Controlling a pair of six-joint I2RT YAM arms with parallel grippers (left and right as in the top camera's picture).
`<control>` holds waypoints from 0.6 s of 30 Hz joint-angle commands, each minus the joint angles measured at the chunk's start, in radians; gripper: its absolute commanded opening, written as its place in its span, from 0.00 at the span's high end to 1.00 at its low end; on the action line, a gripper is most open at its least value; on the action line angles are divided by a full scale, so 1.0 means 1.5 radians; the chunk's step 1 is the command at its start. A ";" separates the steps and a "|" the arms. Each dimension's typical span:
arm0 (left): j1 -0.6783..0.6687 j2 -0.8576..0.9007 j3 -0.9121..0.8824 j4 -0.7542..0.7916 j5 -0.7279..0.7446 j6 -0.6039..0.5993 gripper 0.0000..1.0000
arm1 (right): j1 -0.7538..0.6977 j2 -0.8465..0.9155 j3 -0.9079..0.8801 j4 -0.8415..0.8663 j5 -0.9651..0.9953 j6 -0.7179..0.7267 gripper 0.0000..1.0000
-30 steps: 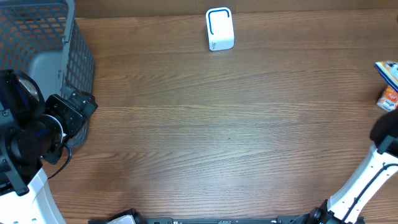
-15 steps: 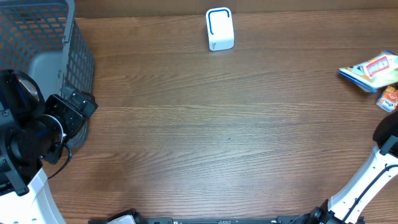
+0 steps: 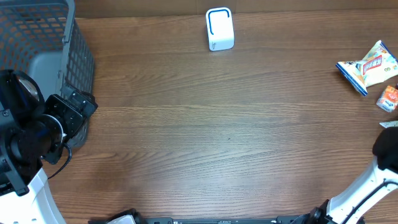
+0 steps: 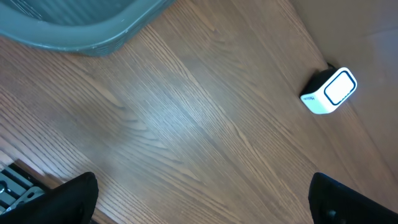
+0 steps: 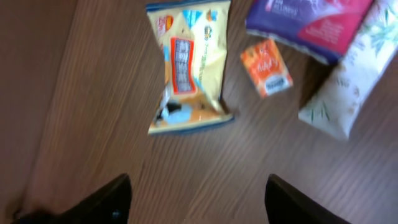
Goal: Scan the item barcode
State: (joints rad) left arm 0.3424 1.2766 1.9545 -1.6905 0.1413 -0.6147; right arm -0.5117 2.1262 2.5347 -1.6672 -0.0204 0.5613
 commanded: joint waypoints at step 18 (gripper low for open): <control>0.004 0.000 0.001 0.001 0.001 0.006 0.00 | 0.208 -0.171 0.007 -0.018 -0.067 -0.083 0.00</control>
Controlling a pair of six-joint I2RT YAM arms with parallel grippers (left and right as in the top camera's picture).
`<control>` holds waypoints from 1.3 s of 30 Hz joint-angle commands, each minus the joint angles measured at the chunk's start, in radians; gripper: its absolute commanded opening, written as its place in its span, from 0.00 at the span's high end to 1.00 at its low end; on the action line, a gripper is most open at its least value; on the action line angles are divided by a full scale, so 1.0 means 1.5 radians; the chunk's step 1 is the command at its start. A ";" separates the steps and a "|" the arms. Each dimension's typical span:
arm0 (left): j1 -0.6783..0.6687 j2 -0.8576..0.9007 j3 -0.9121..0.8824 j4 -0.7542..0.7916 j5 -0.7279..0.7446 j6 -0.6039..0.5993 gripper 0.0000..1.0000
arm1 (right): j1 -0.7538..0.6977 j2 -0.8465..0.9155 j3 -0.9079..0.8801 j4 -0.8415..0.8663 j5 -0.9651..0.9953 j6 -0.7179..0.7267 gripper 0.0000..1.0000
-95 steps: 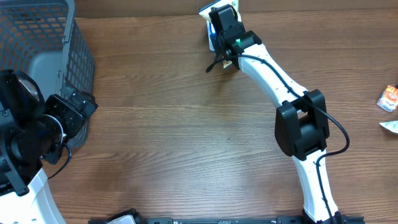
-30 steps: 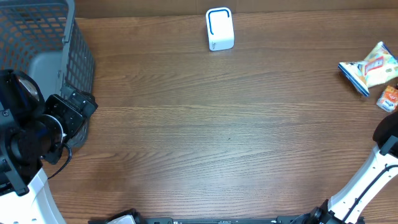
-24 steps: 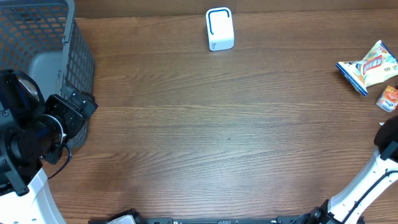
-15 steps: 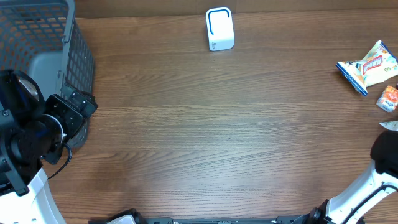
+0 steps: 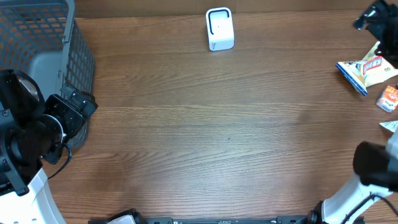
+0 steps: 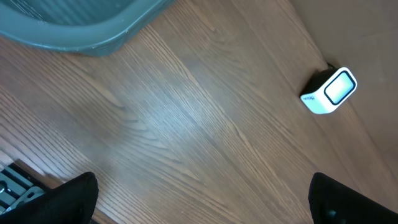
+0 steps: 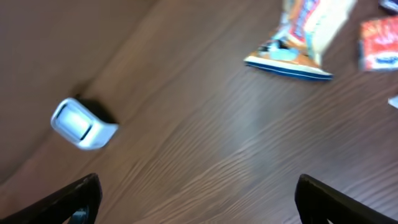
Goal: Scan the item barcode
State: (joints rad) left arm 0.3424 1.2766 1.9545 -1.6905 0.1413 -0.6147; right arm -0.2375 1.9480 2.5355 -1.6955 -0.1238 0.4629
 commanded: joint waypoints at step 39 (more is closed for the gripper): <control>0.004 0.000 0.001 0.001 0.001 0.006 0.00 | 0.058 -0.443 -0.666 0.212 0.021 -0.047 0.00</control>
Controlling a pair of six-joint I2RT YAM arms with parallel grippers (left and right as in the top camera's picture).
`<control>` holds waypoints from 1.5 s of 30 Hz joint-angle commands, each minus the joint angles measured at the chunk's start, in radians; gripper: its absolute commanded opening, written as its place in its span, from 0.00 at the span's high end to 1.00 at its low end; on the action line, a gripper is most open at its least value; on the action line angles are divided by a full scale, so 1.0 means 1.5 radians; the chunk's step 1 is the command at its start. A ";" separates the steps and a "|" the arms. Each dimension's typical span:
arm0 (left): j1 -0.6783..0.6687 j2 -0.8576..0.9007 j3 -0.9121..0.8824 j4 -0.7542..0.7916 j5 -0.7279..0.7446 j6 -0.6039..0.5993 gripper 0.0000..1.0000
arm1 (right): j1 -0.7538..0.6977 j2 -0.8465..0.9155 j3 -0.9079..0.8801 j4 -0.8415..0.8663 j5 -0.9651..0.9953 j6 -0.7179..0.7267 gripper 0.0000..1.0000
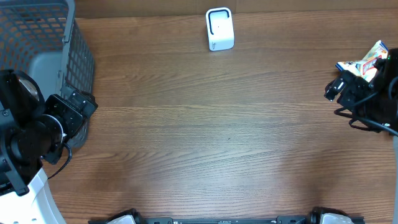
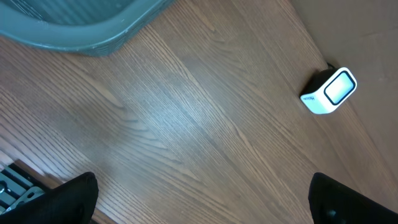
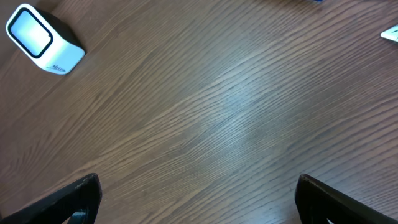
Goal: Scan the item barcode
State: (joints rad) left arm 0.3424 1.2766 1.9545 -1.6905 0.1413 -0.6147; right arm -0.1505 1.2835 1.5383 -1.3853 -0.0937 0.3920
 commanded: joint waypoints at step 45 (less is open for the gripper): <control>0.004 0.000 0.001 0.001 0.001 0.006 0.00 | 0.002 -0.016 -0.014 0.039 -0.012 -0.001 0.00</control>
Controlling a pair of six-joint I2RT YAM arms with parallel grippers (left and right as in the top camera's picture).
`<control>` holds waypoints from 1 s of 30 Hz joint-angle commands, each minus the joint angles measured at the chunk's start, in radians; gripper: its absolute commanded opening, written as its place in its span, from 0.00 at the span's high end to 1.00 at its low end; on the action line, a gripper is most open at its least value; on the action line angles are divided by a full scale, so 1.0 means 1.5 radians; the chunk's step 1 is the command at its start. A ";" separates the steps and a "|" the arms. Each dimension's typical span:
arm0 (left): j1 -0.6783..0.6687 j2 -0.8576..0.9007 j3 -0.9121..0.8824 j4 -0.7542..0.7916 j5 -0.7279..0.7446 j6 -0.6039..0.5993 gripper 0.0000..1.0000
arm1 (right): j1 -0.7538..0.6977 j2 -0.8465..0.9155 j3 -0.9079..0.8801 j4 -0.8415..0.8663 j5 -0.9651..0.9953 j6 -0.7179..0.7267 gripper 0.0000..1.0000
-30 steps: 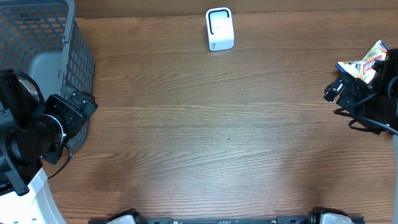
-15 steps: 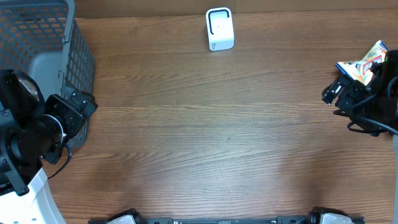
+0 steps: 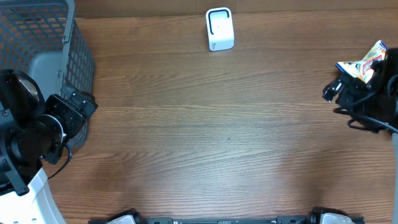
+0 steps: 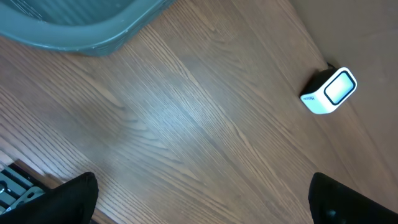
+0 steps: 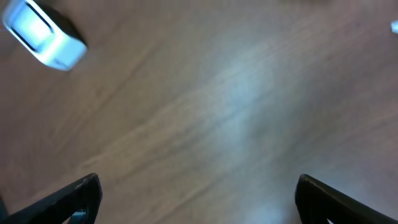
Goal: Scan the item barcode
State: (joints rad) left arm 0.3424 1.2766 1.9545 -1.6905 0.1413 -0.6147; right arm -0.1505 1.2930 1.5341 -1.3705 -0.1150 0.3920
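Note:
The white barcode scanner [image 3: 219, 29] with its blue-framed window stands at the table's far edge; it also shows as the scanner [image 4: 328, 92] in the left wrist view and, blurred, as the scanner [image 5: 43, 34] in the right wrist view. A yellow snack bag [image 3: 367, 62] lies at the right edge, partly covered by my right arm. My right gripper [image 3: 329, 91] sits just left of the bag, open and empty [image 5: 199, 205]. My left gripper [image 3: 84, 106] stays beside the basket, open and empty [image 4: 202, 205].
A grey mesh basket [image 3: 37, 37] fills the far left corner; its rim [image 4: 81, 37] shows in the left wrist view. Bare brown wood lies between the two arms. The other items at the right edge are hidden behind my right arm.
My right gripper has shifted very slightly and its wrist view is now blurred. The left arm, the scanner and the snack bag stand as before.
My right gripper was open over the snack bag and other packets at the right edge. Then its view had swung toward the scanner. Later it stood beside the bag facing the bare table, and it remains there, empty. The left arm never moved.

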 commanded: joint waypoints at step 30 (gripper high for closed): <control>0.004 0.000 0.001 0.001 0.001 0.006 0.00 | 0.152 -0.704 -0.818 0.751 -0.020 -0.122 0.00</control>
State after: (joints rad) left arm 0.3424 1.2766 1.9545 -1.6901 0.1413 -0.6147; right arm 0.0727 0.3054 0.3779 -0.2802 -0.1490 0.2131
